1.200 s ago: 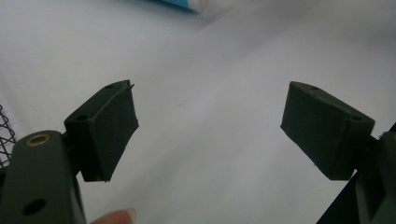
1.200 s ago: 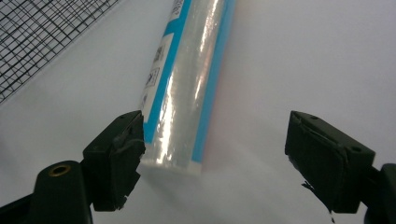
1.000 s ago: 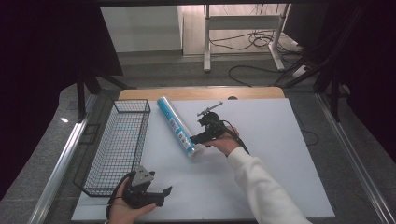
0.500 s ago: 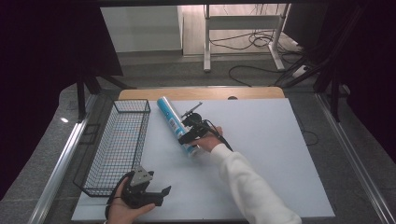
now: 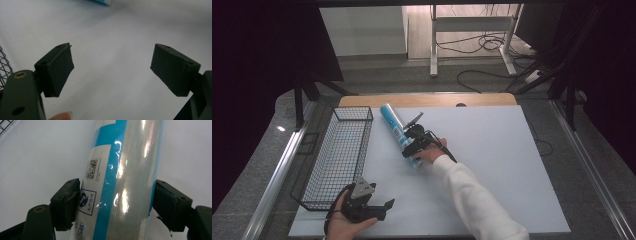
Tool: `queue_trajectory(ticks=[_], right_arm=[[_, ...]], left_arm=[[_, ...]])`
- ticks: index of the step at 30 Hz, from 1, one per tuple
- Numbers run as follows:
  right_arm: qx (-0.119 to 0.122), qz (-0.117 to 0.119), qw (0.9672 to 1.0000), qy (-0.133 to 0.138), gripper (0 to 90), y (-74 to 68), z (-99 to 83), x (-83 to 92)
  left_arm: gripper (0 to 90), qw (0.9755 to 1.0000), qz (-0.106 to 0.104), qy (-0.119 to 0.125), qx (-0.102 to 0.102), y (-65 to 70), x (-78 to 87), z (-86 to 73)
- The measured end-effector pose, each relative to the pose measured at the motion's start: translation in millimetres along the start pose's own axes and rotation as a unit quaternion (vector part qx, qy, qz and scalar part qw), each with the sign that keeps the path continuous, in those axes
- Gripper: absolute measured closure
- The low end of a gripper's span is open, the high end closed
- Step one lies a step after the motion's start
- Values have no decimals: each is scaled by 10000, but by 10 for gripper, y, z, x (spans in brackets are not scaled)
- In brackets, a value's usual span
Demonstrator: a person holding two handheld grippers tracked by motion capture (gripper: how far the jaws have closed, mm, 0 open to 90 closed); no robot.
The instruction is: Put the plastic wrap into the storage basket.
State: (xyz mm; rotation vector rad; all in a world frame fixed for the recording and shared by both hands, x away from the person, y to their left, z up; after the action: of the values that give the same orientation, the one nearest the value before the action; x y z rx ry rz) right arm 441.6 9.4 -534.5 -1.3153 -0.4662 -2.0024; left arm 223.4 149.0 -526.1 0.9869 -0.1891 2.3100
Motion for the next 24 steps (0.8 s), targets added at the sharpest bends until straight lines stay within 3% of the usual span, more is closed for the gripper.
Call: queue_trajectory(ticks=[10,13,16,19,20,22,23,24], right_arm=[[-435,113,9987,-253,298,51,-15,33],[-381,20,9986,-355,307,73,-64,79],[-278,-81,9986,-437,316,113,-190,160],[-130,-167,9985,-506,319,164,-466,316],[-130,-167,9985,-506,319,164,-466,316],[-15,-231,9981,-566,319,177,-720,452],[-15,-231,9981,-566,319,177,-720,452],[68,-258,9979,-597,319,182,-919,556]], left_arm=[[178,10000,10,10,16,2,3,-4],[177,10000,0,1,5,6,2,-8],[177,10000,-4,12,5,4,7,-8],[177,10000,-1,18,7,4,8,-6],[177,10000,-1,18,7,4,8,-6],[177,10000,-2,11,-7,8,4,-1],[177,10000,-2,11,-7,8,4,-1],[177,10000,-2,14,-9,11,4,1]])
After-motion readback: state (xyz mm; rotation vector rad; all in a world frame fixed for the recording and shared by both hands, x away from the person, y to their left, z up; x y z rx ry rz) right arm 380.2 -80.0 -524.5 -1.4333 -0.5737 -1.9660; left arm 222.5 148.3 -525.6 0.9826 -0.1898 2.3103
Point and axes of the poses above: each handheld gripper's, and its own axes: x roughly backward along the jaws, z roughly out of its top, y roughly to its right, the point moved 4 cm from there along -x, roughly forward along the jaws
